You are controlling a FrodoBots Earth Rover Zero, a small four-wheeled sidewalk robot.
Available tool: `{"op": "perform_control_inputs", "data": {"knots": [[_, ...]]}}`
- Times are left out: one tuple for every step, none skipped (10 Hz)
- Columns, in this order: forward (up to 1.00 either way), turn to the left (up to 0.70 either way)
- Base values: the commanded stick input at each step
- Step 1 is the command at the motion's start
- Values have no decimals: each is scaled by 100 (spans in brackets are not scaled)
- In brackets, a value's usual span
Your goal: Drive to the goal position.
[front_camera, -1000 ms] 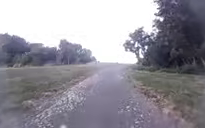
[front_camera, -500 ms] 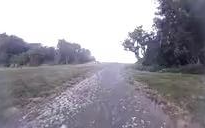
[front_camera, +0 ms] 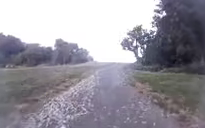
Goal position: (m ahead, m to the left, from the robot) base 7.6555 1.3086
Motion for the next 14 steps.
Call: {"op": "perform_control_inputs", "data": {"knots": [[69, 0], [69, 0], [69, 0], [69, 0], [69, -3], [69, -8], [69, -10], [69, -5], [69, 0], [69, -8], [69, -9], [69, -10], [69, -10], [69, -10]]}}
